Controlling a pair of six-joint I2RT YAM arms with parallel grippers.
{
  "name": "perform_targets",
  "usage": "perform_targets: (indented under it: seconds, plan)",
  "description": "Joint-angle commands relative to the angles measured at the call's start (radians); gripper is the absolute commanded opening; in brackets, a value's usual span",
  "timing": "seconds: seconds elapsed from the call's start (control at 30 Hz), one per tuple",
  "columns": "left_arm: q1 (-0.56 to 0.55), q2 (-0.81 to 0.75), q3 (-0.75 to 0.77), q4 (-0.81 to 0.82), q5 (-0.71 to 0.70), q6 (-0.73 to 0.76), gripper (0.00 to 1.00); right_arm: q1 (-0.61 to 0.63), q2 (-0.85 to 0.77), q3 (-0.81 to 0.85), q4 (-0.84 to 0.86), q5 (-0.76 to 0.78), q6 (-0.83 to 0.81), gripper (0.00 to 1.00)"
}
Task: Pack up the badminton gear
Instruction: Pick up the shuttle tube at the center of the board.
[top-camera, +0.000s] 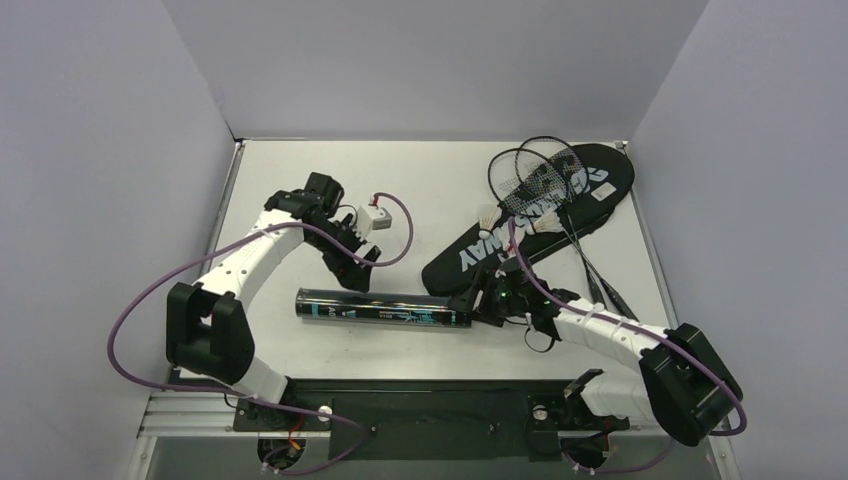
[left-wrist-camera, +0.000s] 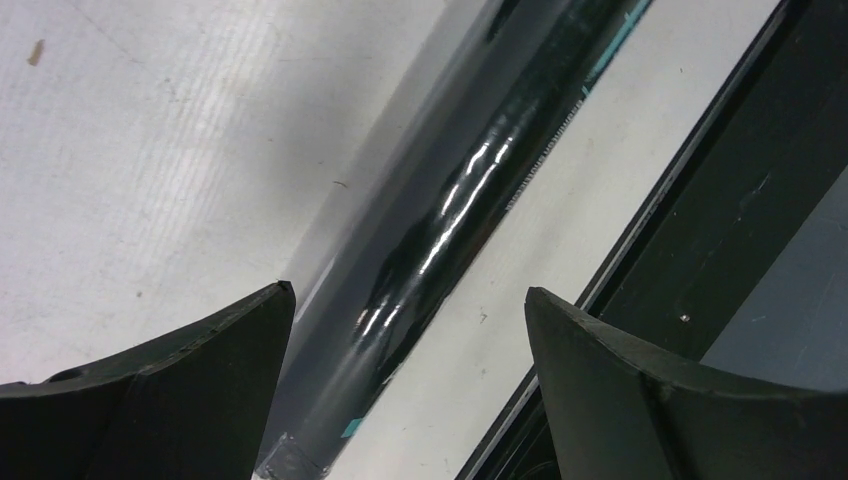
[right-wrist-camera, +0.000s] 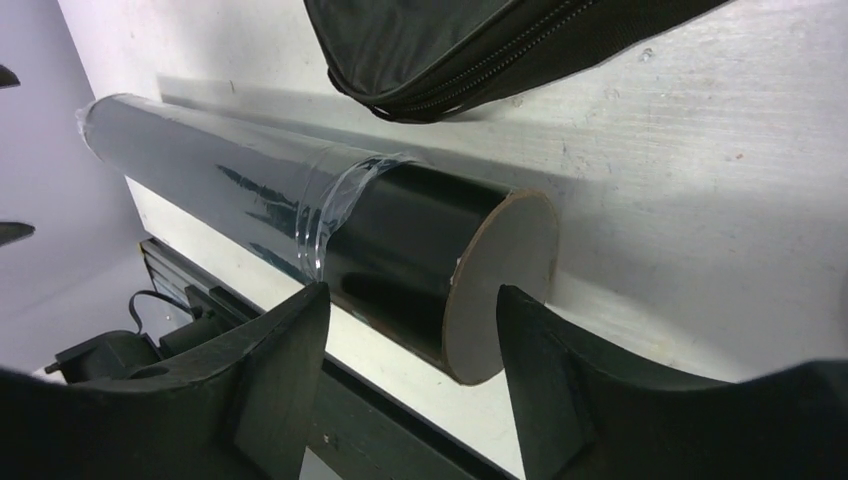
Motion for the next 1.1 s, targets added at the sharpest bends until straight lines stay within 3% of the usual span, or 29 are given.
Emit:
perform_targets:
  seconds: [0.0, 0.23, 0.53, 0.67, 1.07]
  plan:
    - [-0.032, -0.075, -0.053, 0.008, 0.075, 0.113, 0.97, 0.006, 0.054, 0.015, 0.083, -0.030, -0.005, 0.54]
    - [-0.095, -0.100, -0.089, 0.059, 0.011, 0.137, 0.97, 0.006, 0.105, 0.017, 0.174, -0.056, 0.020, 0.24]
    - [-0.128, -0.106, -0.151, 0.159, 0.023, 0.164, 0.97, 0.005, 0.046, 0.052, 0.139, -0.066, 0.003, 0.05]
    - [-0.135, -0.075, -0.133, 0.116, 0.039, 0.199, 0.97, 0.004, 0.038, 0.075, 0.111, -0.074, -0.013, 0.00]
    - [-0.122, -0.065, -0.138, 0.062, 0.089, 0.293, 0.97, 0.006, -0.022, 0.111, 0.078, -0.094, -0.015, 0.00]
